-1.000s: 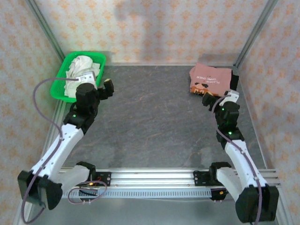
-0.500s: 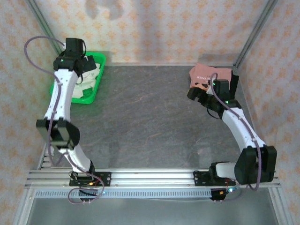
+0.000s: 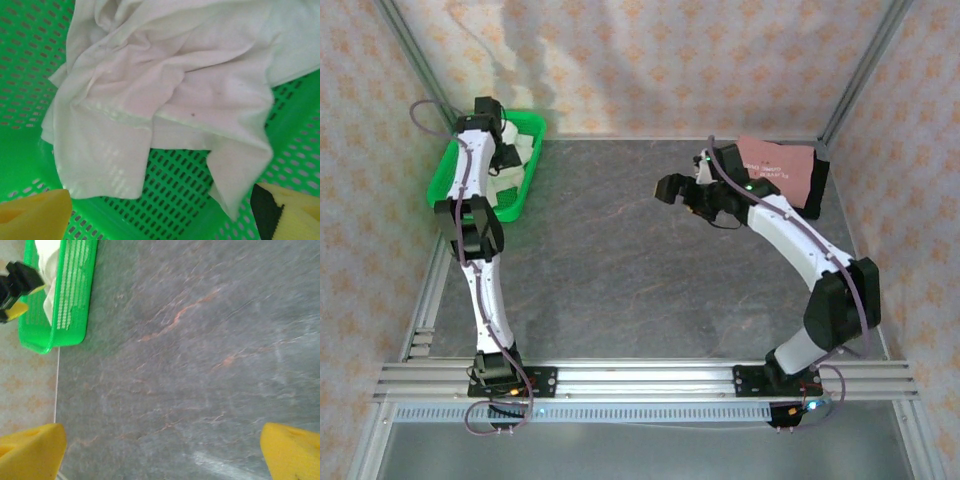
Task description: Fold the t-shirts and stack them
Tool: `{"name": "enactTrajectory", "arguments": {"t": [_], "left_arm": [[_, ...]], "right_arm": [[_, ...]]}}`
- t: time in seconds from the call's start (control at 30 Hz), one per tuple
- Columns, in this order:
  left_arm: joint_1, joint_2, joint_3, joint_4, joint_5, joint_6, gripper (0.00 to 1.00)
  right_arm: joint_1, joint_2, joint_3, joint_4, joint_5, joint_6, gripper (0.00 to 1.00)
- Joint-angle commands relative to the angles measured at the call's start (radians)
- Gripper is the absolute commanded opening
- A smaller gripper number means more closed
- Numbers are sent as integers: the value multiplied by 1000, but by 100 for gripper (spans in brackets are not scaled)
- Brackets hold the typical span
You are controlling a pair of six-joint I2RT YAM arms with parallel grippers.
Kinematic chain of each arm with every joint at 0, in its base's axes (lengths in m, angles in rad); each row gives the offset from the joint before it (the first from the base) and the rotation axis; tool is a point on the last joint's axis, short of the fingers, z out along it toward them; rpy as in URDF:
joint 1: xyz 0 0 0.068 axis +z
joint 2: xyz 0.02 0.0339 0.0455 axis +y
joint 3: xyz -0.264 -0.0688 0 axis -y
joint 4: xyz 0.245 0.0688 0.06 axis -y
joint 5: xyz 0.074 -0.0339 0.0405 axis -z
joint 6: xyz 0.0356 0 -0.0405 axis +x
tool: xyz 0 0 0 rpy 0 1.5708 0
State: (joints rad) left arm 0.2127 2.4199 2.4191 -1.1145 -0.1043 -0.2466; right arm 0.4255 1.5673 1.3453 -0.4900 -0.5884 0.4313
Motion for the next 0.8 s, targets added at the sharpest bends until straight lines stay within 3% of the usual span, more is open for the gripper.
{"name": "enactTrajectory", "arguments": {"t": [0.0,0.23,0.4,0.5,0.6,0.73,0.77], "left_arm": [[34,34,80,-26,-52,-15,91],[47,130,114,28,-87,-74,81],[57,191,147,69,-31,-109,77],[59,228,175,77,21,-134,68],[62,250,178,85,63,-155,51],[70,245,182,97,159,-173,10],[70,232,183,102,172,-172,5]], "right_arm": [[36,20,53,-42,-10,48,99],[54,15,47,-45,-8,78,99],[55,-15,55,-43,9,86,99],[55,-25,64,-36,9,97,99],[59,-33,64,-32,17,103,99],[60,-43,58,-24,30,101,99],[60,-44,57,-20,31,98,99]]}}
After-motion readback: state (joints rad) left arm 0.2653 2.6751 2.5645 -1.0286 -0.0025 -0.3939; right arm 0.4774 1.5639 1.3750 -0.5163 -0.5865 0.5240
